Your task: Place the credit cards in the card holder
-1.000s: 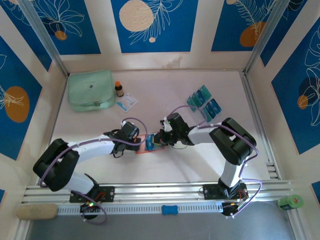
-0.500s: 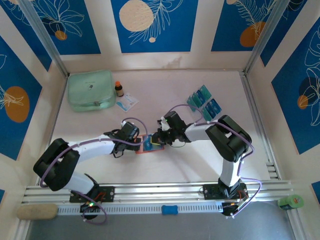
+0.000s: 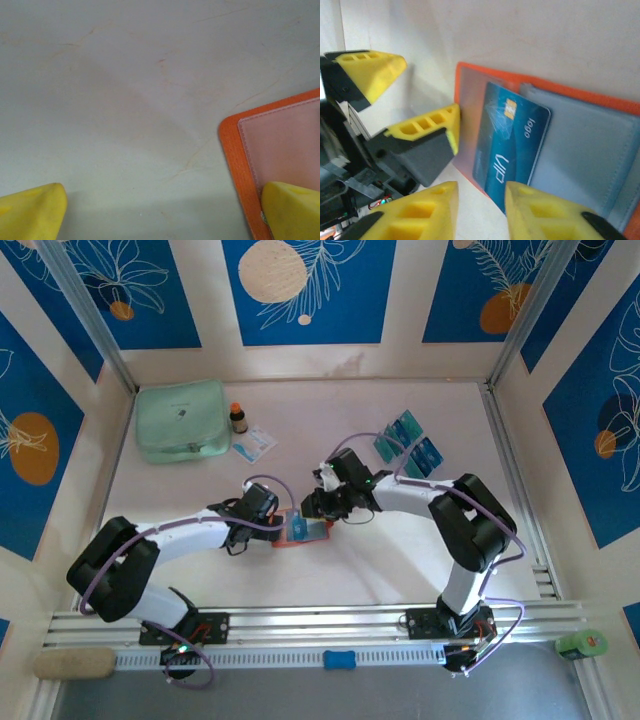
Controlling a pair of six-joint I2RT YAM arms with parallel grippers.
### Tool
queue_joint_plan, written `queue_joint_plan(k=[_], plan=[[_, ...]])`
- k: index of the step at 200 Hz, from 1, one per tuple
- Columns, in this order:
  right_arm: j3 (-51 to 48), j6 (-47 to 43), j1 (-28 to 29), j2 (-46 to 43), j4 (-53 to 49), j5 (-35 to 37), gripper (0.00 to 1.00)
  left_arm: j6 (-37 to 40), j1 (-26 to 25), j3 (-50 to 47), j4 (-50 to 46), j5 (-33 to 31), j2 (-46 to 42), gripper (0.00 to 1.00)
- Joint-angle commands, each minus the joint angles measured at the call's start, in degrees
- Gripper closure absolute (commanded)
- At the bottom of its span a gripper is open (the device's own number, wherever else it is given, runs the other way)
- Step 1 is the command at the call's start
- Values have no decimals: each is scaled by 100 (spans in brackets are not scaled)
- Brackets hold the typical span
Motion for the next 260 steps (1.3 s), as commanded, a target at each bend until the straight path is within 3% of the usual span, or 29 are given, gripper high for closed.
queue_joint_plan(k=[1,29,88,180,260], plan=[[327,-351,90,49,-715,265,77,-50,60,-11,-66,85,37,0],[677,-499,314,366,-1079,647,89,-50,61,-19,-63,85,21,0],[868,-633,553,730,-1380,1350,95,-68,63,-36,-19,106,12,0],[1287,-410,861,1218,-1276,992,99,-127,117,-28,4,185,-300,0],[993,-319,661,508,-1220,889,99,-634,374,-195,-112,432,-688,0]])
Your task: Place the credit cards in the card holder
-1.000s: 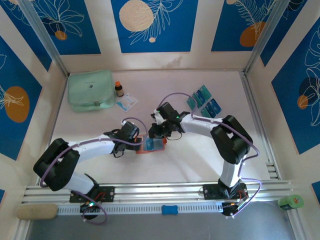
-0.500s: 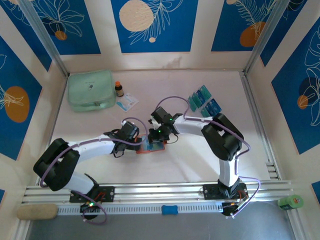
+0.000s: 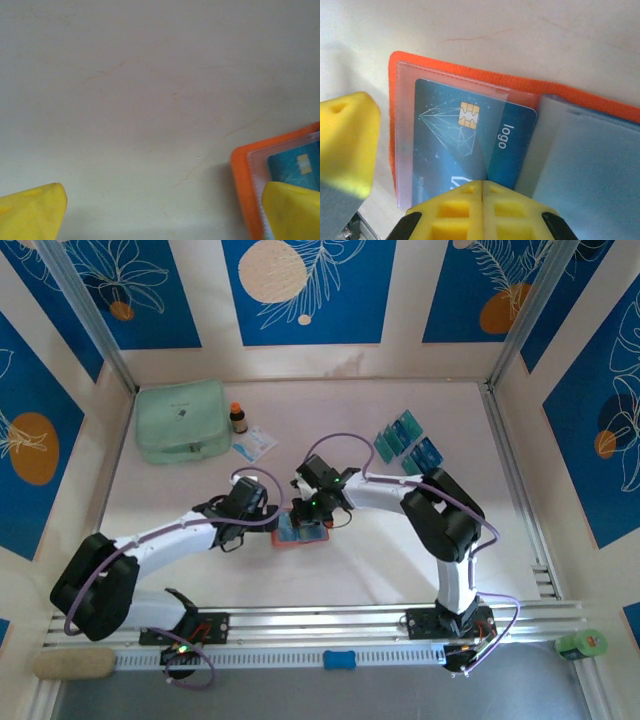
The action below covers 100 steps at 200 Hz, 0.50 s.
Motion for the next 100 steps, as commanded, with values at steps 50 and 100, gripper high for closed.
queue_joint_plan(k=[50,100], plan=[[-161,67,-82,-243,-16,-92,99,-308,71,-248,27,252,264,0],[-109,68,-87,-52,18,-119,99,-321,70,-346,182,243,399,0]])
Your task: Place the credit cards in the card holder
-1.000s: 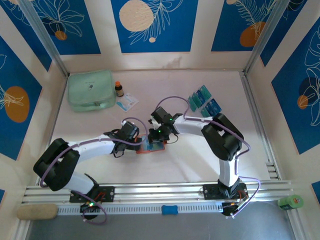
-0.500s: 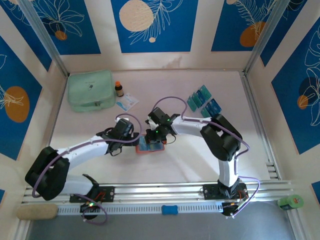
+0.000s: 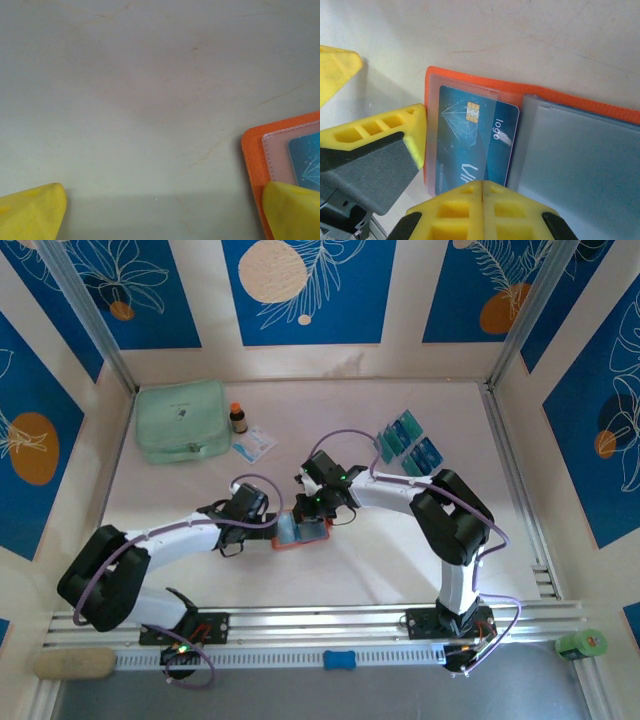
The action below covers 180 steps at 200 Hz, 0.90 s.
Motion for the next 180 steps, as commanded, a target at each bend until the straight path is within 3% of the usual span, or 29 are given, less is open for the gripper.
queue_joint_plan(k=[1,180], plan=[[-10,29,-10,167,-12,-123,100,-92,55,-127,118,88,68,0],[266,20,154,649,-196,-146,100,-148,323,-25,-169,-36,-204,0]])
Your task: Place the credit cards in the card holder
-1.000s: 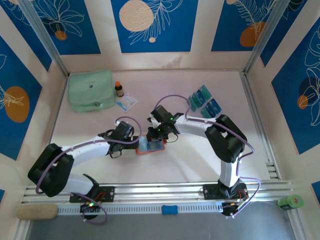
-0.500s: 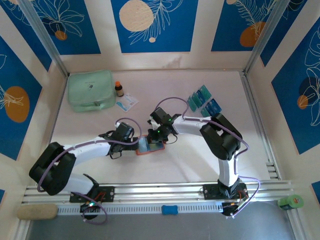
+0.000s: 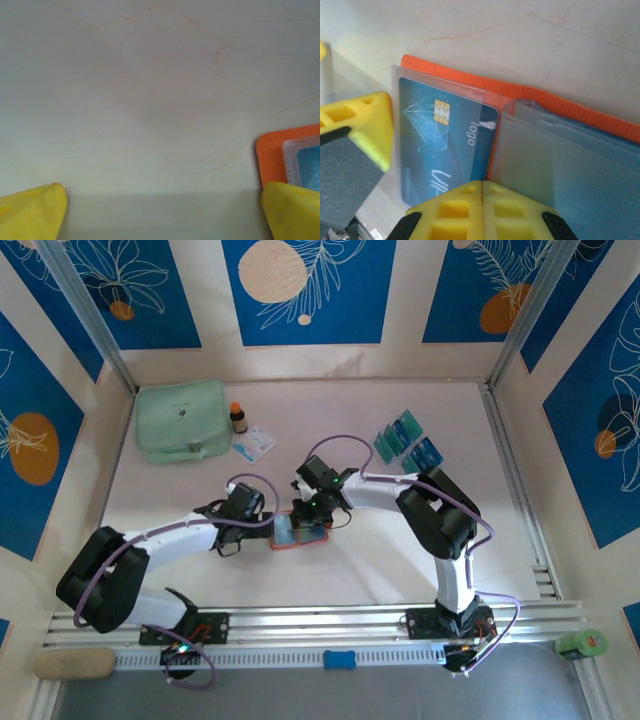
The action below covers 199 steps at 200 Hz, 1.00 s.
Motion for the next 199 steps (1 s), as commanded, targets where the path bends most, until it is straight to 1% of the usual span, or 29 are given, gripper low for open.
queue_joint_plan(k=[1,42,109,161,199], plan=[[114,20,65,175,-207,-55,100,-132,122,43,-214,-40,-116,0],[263,-58,102,208,-369,23,100,-141,168,-9,-71,120,115,0],[568,-121,264,430,-586,62,100,-69,170,-5,84,167,416,0],[642,-172,243,364,-703,60,100,-87,177,-5,69,186,279,0],[617,-191,126,5,-796,65,99,-117,186,51,-108,62,-32,0]])
